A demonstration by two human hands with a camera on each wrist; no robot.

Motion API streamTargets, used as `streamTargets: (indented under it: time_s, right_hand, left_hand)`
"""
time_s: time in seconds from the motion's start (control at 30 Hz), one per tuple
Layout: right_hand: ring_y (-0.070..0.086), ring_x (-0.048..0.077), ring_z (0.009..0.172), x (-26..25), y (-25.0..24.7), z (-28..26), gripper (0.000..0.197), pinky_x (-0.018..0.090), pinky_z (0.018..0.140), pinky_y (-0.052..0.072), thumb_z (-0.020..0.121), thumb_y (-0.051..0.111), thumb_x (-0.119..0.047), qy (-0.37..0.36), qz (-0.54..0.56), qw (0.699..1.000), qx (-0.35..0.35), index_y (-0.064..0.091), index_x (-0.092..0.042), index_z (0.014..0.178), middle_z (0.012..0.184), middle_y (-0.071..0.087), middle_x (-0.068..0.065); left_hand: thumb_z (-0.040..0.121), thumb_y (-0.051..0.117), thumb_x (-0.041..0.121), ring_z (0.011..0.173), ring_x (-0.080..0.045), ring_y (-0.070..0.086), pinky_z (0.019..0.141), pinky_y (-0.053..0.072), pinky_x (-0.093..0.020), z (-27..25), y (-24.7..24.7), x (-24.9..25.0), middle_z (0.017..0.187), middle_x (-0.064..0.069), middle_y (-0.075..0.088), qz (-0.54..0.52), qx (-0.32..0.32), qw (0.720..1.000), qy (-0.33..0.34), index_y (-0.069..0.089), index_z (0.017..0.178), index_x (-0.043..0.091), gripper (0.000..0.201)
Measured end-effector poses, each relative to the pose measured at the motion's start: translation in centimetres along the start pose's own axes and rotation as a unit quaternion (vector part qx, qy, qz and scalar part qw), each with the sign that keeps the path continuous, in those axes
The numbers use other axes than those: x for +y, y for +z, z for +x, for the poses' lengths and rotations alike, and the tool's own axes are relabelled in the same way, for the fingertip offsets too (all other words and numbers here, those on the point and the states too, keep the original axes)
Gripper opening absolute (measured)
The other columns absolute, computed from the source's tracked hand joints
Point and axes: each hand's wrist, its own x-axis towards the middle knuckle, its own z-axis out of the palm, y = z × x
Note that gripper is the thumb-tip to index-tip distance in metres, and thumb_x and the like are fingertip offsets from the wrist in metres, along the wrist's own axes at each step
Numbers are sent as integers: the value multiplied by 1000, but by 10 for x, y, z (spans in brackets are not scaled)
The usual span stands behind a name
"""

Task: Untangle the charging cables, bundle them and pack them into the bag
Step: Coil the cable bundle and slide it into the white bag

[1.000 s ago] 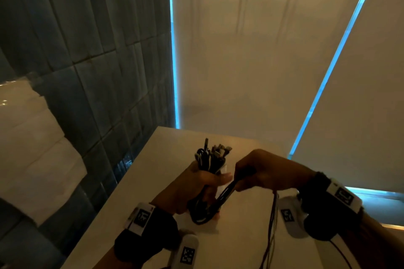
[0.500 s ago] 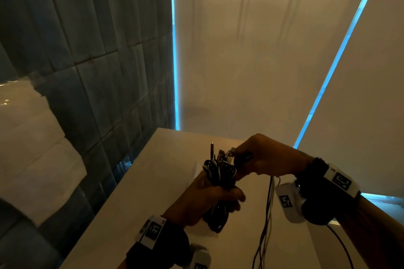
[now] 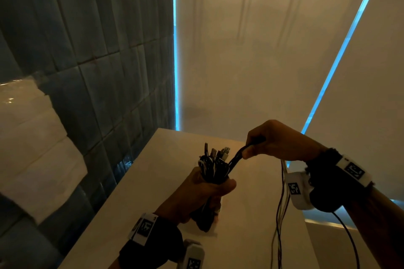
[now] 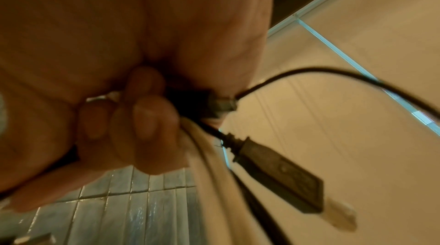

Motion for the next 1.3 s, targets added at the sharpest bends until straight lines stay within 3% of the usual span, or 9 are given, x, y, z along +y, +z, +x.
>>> streamTargets:
  time_s: [0.3, 0.53, 0.67, 0.77, 0.97, 1.07, 1.17, 1.23, 1.3]
  right_hand:
    - [26, 15, 47, 6, 6, -15, 46, 26, 44, 25, 87, 53, -52, 29, 186, 981, -46, 67, -9, 75, 54, 33, -4]
    - [34, 18, 45, 25, 41, -30, 38, 26, 44, 30, 94, 50, -41, -7, 315, 948, -42, 56, -11, 72, 60, 43, 13]
    - [35, 18, 42, 29, 59, -38, 31, 27, 44, 35, 96, 54, -33, -3, 396, 917, 55, 66, -6, 86, 55, 39, 8]
    - [24, 13, 43, 10, 74, -35, 30, 22, 41, 24, 91, 52, -31, 16, 418, 892, 171, 70, -7, 89, 54, 31, 3]
    - [44, 4, 49, -33, 104, -23, 21, 14, 48, 34, 97, 51, -24, -41, 157, 928, 334, 70, -19, 104, 53, 47, -13]
    - [51, -2, 50, -46, 118, -19, 19, 6, 48, 35, 98, 51, -17, -96, 69, 937, 330, 68, -11, 103, 55, 48, -18]
    - [55, 6, 52, -54, 132, -16, 20, 21, 49, 45, 97, 45, -19, -116, 6, 954, 277, 64, -11, 96, 63, 59, -9]
    - [48, 13, 49, -58, 138, -15, 13, 23, 43, 36, 91, 48, -15, -119, -71, 957, 253, 60, -10, 89, 62, 54, -4]
    - [39, 12, 46, -61, 141, -15, 0, 20, 43, 24, 87, 55, -9, -115, -151, 955, 228, 56, -9, 87, 62, 48, -3]
  left_hand:
    - [79, 69, 25, 48, -15, 50, 53, 46, -29, 3, -7, 2, 56, -1, 51, -110, 43, 992, 34, 65, 67, 18, 15]
    - [80, 68, 19, 36, -11, 28, 44, 33, -24, 7, -7, 4, 46, 0, 27, -153, 132, 978, 50, 41, 60, 14, 33]
    - [89, 59, 9, 35, -8, 29, 41, 32, -21, 8, -12, 3, 45, 8, 43, -204, 170, 963, 38, 64, 68, 17, 23]
    - [70, 70, 28, 35, -8, 30, 40, 33, -22, 12, -10, 2, 41, 5, 32, -215, 192, 957, 31, 68, 64, 20, 10]
    - [45, 81, 69, 41, -13, 35, 47, 39, -27, 20, -6, -11, 49, 0, 35, -154, 218, 963, 43, 47, 63, 16, 66]
    - [39, 78, 76, 43, -14, 41, 47, 41, -27, 19, -3, -17, 51, -1, 39, -156, 200, 967, 34, 48, 66, 13, 74]
    - [50, 73, 76, 74, -28, 62, 68, 51, -36, 18, -1, -16, 79, -17, 58, -206, 169, 964, -1, 62, 96, -1, 91]
    - [66, 67, 65, 73, -26, 64, 68, 52, -34, 18, 3, -9, 77, -14, 62, -251, 176, 952, -22, 66, 97, 4, 68]
    - [80, 60, 46, 45, -15, 53, 51, 46, -24, 18, 5, -3, 52, 0, 50, -280, 174, 944, -24, 65, 70, 15, 33]
